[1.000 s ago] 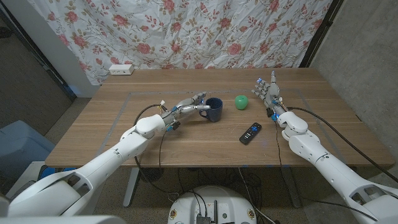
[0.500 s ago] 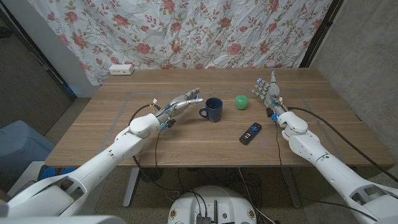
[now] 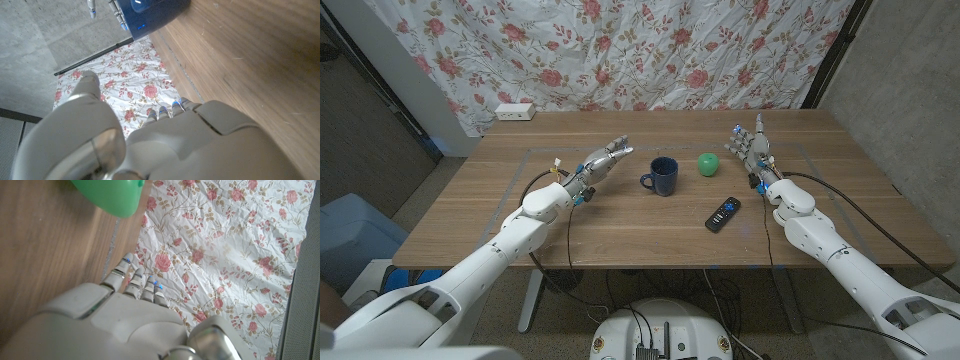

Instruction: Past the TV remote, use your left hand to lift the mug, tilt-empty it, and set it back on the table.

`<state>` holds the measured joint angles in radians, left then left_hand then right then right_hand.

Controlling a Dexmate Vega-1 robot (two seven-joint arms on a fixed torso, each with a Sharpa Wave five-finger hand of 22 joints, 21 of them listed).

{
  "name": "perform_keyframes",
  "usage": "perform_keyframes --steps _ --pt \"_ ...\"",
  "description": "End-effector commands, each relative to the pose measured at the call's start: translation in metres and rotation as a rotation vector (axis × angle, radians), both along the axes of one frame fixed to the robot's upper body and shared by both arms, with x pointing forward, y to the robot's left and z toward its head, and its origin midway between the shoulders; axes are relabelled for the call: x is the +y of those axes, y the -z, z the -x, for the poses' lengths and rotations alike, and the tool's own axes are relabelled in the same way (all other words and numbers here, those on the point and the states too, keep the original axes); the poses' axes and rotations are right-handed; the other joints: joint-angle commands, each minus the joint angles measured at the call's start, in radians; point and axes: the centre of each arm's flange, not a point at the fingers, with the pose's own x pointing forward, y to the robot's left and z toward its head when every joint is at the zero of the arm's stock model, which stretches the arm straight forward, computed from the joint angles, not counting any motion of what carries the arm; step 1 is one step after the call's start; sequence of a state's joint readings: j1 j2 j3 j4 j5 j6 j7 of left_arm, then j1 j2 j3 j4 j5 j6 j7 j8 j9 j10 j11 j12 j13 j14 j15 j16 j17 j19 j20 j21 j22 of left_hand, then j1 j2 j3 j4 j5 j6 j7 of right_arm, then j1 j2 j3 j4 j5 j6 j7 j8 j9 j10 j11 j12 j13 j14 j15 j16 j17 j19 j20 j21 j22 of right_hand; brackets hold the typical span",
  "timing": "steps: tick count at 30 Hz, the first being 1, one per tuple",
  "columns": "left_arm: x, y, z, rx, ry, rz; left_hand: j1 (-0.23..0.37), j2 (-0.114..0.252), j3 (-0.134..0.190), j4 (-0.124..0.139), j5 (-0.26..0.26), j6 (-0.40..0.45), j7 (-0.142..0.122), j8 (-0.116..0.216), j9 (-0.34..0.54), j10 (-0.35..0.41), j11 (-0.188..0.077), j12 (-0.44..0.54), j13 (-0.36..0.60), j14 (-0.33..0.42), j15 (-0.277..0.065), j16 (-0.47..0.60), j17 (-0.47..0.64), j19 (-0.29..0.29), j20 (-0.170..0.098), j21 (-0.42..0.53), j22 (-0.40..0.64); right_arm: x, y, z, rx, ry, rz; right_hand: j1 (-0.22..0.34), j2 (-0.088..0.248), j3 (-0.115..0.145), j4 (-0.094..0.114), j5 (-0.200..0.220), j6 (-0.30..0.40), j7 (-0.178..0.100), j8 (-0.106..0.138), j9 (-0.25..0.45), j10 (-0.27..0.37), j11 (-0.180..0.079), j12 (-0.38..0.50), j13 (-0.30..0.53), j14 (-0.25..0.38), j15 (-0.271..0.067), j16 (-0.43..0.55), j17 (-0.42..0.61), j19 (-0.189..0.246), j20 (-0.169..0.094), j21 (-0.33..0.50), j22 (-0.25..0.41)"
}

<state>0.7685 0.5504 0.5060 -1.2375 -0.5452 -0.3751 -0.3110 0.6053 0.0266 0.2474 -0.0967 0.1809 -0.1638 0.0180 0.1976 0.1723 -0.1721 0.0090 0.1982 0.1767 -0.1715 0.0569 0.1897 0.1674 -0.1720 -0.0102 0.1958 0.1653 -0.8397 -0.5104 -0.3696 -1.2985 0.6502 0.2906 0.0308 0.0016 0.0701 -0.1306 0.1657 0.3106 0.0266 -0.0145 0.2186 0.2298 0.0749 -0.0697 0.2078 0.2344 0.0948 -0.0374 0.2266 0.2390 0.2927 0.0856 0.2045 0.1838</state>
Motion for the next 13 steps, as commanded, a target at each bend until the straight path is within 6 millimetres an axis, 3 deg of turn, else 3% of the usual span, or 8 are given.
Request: perform_keyframes --steps 1,13 --pt "0.022 -0.004 -0.014 0.018 -0.023 0.115 -0.017 0.011 0.005 0.005 -0.002 0.022 -0.001 0.008 0.001 -0.029 -0.013 0.012 -0.001 -0.101 -0.012 0.005 0.002 -0.126 -0.009 0.006 0.003 0.0 0.0 0.0 0.0 0.0 0.0 -0.009 0.05 0.0 0.007 0.006 0.007 -0.001 0.005 0.005 0.003 -0.002 0.006 0.005 0.006 -0.005 0.005 0.004 0.006 -0.002 0.005 0.002" --pt "0.037 -0.002 -0.019 0.038 -0.094 0.252 -0.055 0.047 0.012 0.004 -0.003 0.092 -0.006 0.012 0.0 0.033 -0.032 0.018 -0.002 -0.04 -0.03 0.006 0.001 -0.057 -0.005 0.014 0.003 0.0 0.0 0.0 0.0 0.0 0.0 -0.009 0.05 0.0 0.007 0.006 0.007 -0.001 0.005 0.005 0.002 -0.003 0.006 0.005 0.007 -0.004 0.005 0.004 0.005 -0.003 0.005 0.002"
